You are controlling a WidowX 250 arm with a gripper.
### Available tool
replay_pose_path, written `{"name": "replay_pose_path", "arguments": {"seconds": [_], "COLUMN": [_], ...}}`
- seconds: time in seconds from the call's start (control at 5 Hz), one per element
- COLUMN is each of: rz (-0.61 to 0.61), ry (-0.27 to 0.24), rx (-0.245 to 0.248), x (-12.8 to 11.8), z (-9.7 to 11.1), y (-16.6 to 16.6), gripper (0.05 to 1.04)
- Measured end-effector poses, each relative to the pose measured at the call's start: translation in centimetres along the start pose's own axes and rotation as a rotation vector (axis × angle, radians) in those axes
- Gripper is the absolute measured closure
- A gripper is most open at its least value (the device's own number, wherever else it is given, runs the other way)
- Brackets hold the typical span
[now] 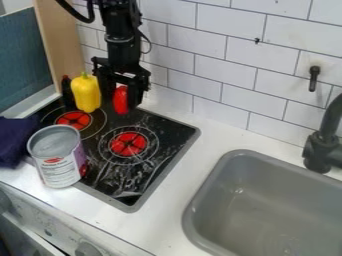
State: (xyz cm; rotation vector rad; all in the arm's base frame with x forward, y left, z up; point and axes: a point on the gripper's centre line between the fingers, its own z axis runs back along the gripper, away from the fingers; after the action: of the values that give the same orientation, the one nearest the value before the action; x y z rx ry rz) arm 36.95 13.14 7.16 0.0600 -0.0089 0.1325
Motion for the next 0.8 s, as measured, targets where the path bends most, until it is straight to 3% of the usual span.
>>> {"name": "replay_pose_path", "arguments": {"seconds": [0.4, 0.6, 0.8], "rz": [-0.006, -0.002, -0.001], "ry": [0.068, 0.079, 0.073], "rx": [-0.004, -0.019, -0.025], "x": [-0.3, -0.3, -0.3], "z": [-1.9, -2.1, -2.2], "y": [0.0, -0.2, -0.4], "gripper": [0.292, 0.292, 0.224]}}
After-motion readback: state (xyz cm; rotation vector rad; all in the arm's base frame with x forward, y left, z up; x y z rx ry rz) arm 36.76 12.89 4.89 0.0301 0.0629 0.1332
